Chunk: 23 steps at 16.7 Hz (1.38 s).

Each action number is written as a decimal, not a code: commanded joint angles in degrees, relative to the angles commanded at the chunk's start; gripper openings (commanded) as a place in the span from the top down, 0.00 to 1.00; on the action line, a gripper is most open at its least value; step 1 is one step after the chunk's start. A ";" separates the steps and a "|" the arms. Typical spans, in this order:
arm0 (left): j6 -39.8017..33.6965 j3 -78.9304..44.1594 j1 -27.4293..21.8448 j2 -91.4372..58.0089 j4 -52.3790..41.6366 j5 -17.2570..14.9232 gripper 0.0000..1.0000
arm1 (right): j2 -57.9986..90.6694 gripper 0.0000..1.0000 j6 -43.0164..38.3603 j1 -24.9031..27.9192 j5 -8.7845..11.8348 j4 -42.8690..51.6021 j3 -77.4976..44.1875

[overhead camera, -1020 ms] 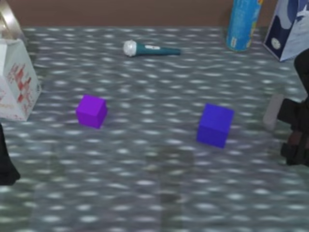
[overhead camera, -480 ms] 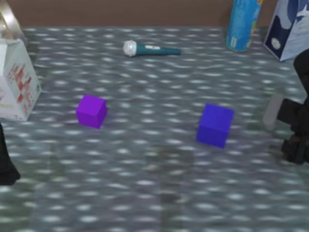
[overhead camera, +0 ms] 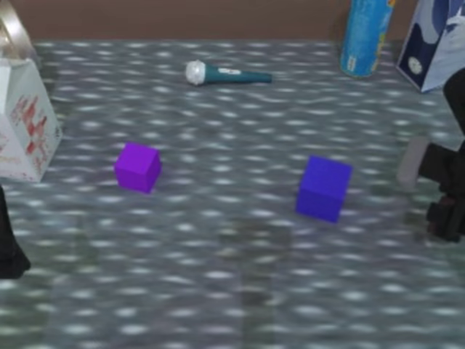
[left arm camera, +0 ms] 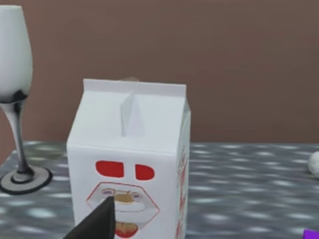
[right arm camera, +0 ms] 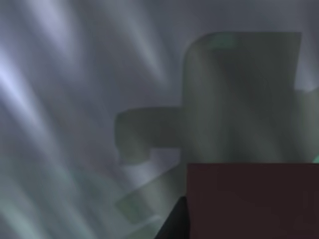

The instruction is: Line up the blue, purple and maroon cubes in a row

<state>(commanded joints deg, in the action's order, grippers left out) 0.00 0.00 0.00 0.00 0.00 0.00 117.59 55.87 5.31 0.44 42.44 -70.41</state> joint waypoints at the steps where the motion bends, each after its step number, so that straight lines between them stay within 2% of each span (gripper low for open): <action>1: 0.00 0.00 0.00 0.00 0.00 0.00 0.00 | -0.88 1.00 -0.06 -0.03 0.01 1.88 -0.88; 6: 0.00 0.00 0.00 0.00 0.00 0.00 0.00 | -5.74 1.00 0.26 0.57 0.04 11.50 -5.41; 11: 0.00 0.00 0.00 0.00 0.00 0.00 0.00 | -6.05 1.00 0.11 0.50 0.05 11.96 -5.68; 13: 0.00 0.00 0.00 0.00 0.00 0.00 0.00 | -6.07 1.00 -0.24 2.56 0.05 12.28 -5.90; 16: 0.00 0.00 0.00 0.00 0.00 0.00 0.00 | -6.41 1.00 -1.54 9.30 0.07 13.23 -6.24; 23: 0.00 0.00 0.00 0.00 0.00 0.00 0.00 | -8.35 1.00 -5.24 31.09 0.23 15.66 -6.36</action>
<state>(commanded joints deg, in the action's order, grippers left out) 0.00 0.00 0.00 0.00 0.00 0.00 109.24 50.63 36.40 0.68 58.10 -76.77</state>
